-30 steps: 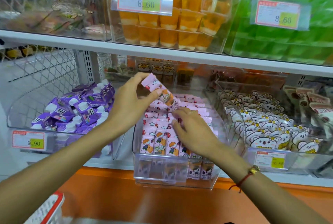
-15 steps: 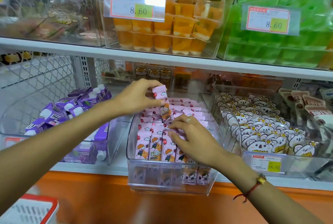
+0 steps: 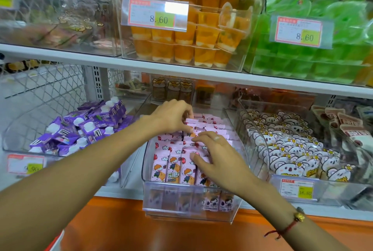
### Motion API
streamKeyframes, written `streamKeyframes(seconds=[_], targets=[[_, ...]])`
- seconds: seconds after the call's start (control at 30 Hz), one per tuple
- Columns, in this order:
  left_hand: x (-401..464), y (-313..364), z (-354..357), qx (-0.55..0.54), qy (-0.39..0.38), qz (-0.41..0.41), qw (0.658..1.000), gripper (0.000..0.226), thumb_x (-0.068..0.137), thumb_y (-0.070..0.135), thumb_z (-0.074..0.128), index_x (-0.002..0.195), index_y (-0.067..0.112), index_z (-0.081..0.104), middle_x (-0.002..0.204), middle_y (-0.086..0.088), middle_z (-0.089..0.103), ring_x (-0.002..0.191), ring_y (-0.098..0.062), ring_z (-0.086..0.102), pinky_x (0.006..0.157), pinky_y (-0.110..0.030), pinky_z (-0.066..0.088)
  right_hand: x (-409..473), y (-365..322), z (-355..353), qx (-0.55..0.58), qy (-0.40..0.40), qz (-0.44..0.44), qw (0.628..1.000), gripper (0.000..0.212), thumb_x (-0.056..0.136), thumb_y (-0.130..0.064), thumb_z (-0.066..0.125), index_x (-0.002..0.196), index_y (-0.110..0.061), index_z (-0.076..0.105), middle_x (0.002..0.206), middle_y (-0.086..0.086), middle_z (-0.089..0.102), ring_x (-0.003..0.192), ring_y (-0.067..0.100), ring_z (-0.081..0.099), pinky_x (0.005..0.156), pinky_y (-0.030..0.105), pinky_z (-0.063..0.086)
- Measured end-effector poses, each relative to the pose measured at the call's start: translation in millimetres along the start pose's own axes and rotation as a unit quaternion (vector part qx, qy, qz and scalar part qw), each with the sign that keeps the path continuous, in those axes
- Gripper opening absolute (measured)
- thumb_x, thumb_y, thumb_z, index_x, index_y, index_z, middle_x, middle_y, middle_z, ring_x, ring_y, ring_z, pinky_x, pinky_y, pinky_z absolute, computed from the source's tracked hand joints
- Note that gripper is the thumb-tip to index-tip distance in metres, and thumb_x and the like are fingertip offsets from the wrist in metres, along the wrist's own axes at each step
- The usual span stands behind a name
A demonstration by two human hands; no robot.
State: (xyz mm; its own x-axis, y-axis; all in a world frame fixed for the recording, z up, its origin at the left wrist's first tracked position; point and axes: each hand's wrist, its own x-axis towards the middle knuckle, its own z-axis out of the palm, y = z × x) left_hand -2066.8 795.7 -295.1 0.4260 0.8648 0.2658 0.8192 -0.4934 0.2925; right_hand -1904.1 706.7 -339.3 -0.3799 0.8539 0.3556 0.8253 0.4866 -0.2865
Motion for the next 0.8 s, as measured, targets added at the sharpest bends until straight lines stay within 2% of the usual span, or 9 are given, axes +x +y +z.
streamKeyframes(seconds=[0.1, 0.2, 0.3, 0.37, 0.43, 0.53, 0.63, 0.73, 0.8], targets=[[3, -4, -4, 0.011, -0.021, 0.013, 1.0, 0.029, 0.077, 0.035, 0.077, 0.1, 0.02, 0.067, 0.095, 0.006, 0.063, 0.088, -0.013, 0.059, 0.068, -0.024, 0.042, -4, -2, -2, -0.041, -0.019, 0.008, 0.999, 0.05, 0.095, -0.047, 0.045, 0.14, -0.025, 0.04, 0.144, -0.004, 0.039, 0.13, 0.015, 0.037, 0.102, 0.031, 0.035], [3, -8, -2, 0.064, -0.072, 0.039, 0.995, 0.023, 0.087, 0.039, 0.066, 0.103, 0.023, 0.071, 0.105, 0.007, 0.068, 0.092, -0.011, 0.059, 0.064, -0.021, 0.04, -10, -4, -2, -0.071, -0.055, 0.013, 0.996, 0.055, 0.097, -0.052, 0.037, 0.146, -0.027, 0.032, 0.154, -0.001, 0.029, 0.138, 0.017, 0.027, 0.109, 0.032, 0.026], [-1, -6, -3, 0.104, -0.116, 0.05, 0.986, 0.027, 0.096, 0.036, 0.054, 0.116, 0.025, 0.068, 0.123, 0.008, 0.065, 0.104, -0.013, 0.06, 0.074, -0.027, 0.041, -13, -6, -2, -0.083, -0.082, 0.015, 0.993, 0.056, 0.098, -0.052, 0.032, 0.148, -0.027, 0.027, 0.156, 0.002, 0.025, 0.142, 0.018, 0.022, 0.115, 0.033, 0.022], [-4, -3, -8, 0.091, -0.089, 0.06, 0.99, 0.026, 0.096, 0.033, 0.055, 0.117, 0.027, 0.067, 0.124, 0.008, 0.064, 0.105, -0.012, 0.059, 0.076, -0.027, 0.041, -12, -7, -1, -0.087, -0.087, 0.014, 0.992, 0.056, 0.099, -0.051, 0.031, 0.148, -0.025, 0.028, 0.154, 0.003, 0.029, 0.141, 0.019, 0.025, 0.114, 0.034, 0.023], [-8, 1, -12, 0.074, -0.065, 0.076, 0.992, 0.023, 0.094, 0.034, 0.057, 0.113, 0.028, 0.069, 0.118, 0.009, 0.066, 0.097, -0.009, 0.058, 0.074, -0.026, 0.042, -10, -8, -1, -0.088, -0.076, 0.013, 0.993, 0.054, 0.099, -0.049, 0.032, 0.146, -0.023, 0.032, 0.152, 0.002, 0.034, 0.138, 0.019, 0.028, 0.113, 0.034, 0.025], [-15, 5, -9, 0.099, -0.089, 0.087, 0.987, 0.023, 0.092, 0.038, 0.059, 0.109, 0.029, 0.07, 0.11, 0.011, 0.067, 0.095, -0.01, 0.058, 0.07, -0.026, 0.04, -6, -10, 0, -0.087, -0.057, 0.017, 0.994, 0.051, 0.098, -0.05, 0.034, 0.145, -0.028, 0.033, 0.152, 0.005, 0.032, 0.14, 0.02, 0.025, 0.113, 0.034, 0.022], [-19, 5, -5, 0.131, -0.101, 0.071, 0.984, 0.022, 0.092, 0.036, 0.06, 0.108, 0.025, 0.07, 0.098, 0.008, 0.062, 0.098, -0.014, 0.058, 0.07, -0.026, 0.037, -4, -10, 3, -0.092, -0.09, 0.026, 0.991, 0.05, 0.098, -0.052, 0.034, 0.143, -0.031, 0.033, 0.154, 0.008, 0.029, 0.143, 0.02, 0.021, 0.115, 0.036, 0.019], [-22, 2, -4, 0.118, -0.07, 0.04, 0.99, 0.021, 0.092, 0.034, 0.059, 0.106, 0.022, 0.069, 0.106, 0.006, 0.064, 0.102, -0.016, 0.058, 0.072, -0.027, 0.037, -1, -9, 2, -0.082, -0.091, 0.03, 0.992, 0.046, 0.097, -0.052, 0.035, 0.137, -0.031, 0.043, 0.148, 0.006, 0.038, 0.137, 0.02, 0.03, 0.112, 0.036, 0.024], [-24, 2, -5, 0.059, -0.019, 0.006, 0.998, 0.019, 0.094, 0.032, 0.057, 0.105, 0.02, 0.067, 0.11, 0.004, 0.066, 0.101, -0.016, 0.06, 0.077, -0.031, 0.045, 0, -9, 0, -0.079, -0.087, 0.028, 0.993, 0.045, 0.097, -0.052, 0.035, 0.136, -0.032, 0.045, 0.144, 0.004, 0.043, 0.134, 0.02, 0.035, 0.11, 0.035, 0.027]])
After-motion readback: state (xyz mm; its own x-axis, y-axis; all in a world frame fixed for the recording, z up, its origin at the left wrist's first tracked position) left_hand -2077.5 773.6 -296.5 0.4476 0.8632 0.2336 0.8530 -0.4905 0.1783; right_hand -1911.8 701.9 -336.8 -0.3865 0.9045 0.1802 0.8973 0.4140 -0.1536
